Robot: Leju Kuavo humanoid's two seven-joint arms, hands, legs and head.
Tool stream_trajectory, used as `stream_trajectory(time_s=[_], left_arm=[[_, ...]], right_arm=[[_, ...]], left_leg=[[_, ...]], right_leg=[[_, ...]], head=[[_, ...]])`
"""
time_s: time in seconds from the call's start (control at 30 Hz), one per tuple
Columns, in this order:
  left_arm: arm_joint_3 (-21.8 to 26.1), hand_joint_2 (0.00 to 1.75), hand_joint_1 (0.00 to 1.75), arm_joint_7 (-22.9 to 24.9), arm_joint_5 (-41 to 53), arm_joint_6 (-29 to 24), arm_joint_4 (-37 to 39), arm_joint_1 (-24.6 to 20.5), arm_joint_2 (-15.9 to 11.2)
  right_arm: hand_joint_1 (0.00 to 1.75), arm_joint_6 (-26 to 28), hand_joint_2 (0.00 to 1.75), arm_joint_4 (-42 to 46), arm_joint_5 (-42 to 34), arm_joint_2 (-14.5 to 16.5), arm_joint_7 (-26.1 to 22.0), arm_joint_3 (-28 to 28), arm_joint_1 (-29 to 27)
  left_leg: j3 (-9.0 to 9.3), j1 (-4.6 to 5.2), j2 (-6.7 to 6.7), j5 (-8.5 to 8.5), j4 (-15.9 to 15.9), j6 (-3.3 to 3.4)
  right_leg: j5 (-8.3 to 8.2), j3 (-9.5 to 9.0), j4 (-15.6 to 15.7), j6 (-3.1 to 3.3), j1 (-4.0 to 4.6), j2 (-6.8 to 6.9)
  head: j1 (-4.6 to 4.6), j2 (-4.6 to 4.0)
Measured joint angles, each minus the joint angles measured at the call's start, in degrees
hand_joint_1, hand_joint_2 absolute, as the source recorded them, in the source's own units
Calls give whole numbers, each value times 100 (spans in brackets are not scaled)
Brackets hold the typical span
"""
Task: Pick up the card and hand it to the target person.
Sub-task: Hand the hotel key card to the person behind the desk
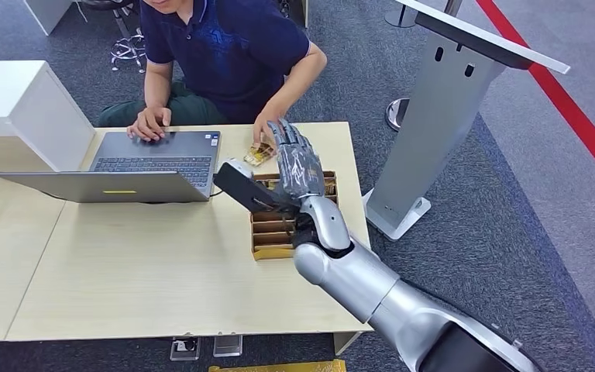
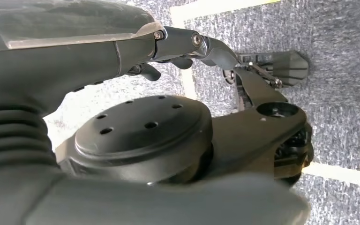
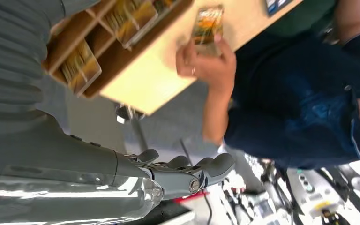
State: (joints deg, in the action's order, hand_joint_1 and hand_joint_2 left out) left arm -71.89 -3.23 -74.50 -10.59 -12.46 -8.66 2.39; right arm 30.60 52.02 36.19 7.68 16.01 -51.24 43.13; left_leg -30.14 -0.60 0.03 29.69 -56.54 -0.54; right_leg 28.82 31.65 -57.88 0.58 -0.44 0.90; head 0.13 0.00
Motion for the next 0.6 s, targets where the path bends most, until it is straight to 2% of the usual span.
stream_trajectory(time_s=[0.13, 0.27, 0.43, 0.6], left_arm=[[0, 0, 0, -20, -34, 1, 0, 32, -24], [0, 0, 0, -96, -87, 13, 0, 60, -44], [3, 0, 0, -194, -175, 27, 0, 119, -75], [28, 0, 0, -269, -274, -8, 0, 199, -92]], right_arm=[[0, -107, 175, 665, -567, -254, -244, 136, -266], [0, -389, 175, 1449, -1891, -577, -946, 299, -701], [0, -942, 175, 2502, -3439, -1093, -1764, 550, -1594], [0, -1161, 175, 3264, -3983, -1468, -2272, 772, -2425]], left_leg=[[2, 0, 2, 0, 0, 0], [5, 0, 0, 0, -1, 0], [2, 0, 1, 4, -1, 2], [0, 0, 1, 6, -1, 2]], right_leg=[[0, 0, 1, 0, 0, -2], [0, -1, 2, 0, 0, -1], [1, -1, 3, 0, 0, -1], [1, 0, 4, 0, 0, -1]], head=[[0, 0], [-4, 0], [-2, 0], [-1, 0]])
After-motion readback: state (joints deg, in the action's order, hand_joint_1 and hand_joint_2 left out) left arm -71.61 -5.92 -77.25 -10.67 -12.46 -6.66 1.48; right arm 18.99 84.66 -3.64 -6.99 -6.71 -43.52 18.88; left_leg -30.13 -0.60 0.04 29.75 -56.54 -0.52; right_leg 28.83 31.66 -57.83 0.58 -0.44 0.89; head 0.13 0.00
